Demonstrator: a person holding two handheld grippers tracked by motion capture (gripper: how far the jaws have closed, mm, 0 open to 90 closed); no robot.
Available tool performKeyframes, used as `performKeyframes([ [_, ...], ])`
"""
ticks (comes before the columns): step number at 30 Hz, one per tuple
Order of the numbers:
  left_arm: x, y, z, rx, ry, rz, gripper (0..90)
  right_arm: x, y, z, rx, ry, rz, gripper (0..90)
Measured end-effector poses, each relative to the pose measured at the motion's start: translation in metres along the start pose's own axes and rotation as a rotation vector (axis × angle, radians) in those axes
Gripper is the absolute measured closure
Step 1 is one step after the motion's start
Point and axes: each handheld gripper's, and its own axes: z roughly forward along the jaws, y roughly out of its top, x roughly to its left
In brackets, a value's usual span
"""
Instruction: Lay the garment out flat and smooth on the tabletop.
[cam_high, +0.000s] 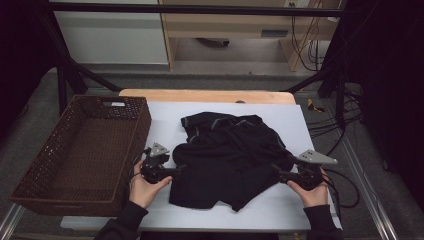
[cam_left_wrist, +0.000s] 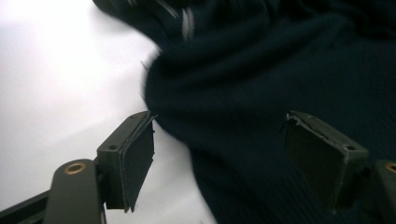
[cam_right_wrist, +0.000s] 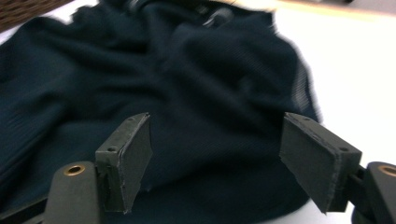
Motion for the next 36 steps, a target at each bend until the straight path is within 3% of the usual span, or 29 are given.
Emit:
performKeyframes([
  [4, -0.004, -0.009, 0.011, 0.041, -0.032, -0.004, 30.9, 0.014, -0.012, -0.001, 0.076, 0.042, -0.016, 28.2],
  [8, -0.008, -0.014, 0.018, 0.064, -0.04, 0.017, 43.1, 0.018, -0.025, 0.004, 0.134, 0.034, -0.021, 30.9],
  [10, -0.009, -0.016, 0.02, 0.047, -0.03, 0.033, 48.1, 0.017, -0.029, 0.008, 0.157, 0.014, -0.011, 32.0],
  [14, -0.011, -0.017, 0.019, 0.045, -0.034, 0.036, 62.5, 0.018, -0.035, 0.019, 0.184, -0.017, -0.017, 32.5],
  [17, -0.014, -0.017, 0.019, 0.059, -0.024, 0.064, 74.2, 0.021, -0.037, 0.025, 0.177, -0.002, -0.02, 33.9],
  [19, -0.015, -0.017, 0.018, 0.072, -0.025, 0.067, 82.7, 0.023, -0.038, 0.027, 0.173, 0.0, -0.038, 39.6],
  [23, -0.013, -0.017, 0.017, 0.079, -0.035, 0.061, 85.5, 0.023, -0.037, 0.024, 0.183, 0.002, -0.057, 56.7],
  [28, -0.01, -0.016, 0.013, 0.088, -0.042, 0.054, 86.3, 0.023, -0.037, 0.021, 0.196, -0.007, -0.077, 85.8],
  [33, 0.001, -0.015, 0.001, 0.064, -0.005, 0.017, 86.6, 0.015, -0.032, 0.009, 0.188, 0.017, -0.034, 88.8],
  [36, 0.009, -0.014, -0.006, 0.051, 0.03, -0.014, 86.6, 0.006, -0.027, -0.001, 0.166, -0.043, -0.046, 89.0],
])
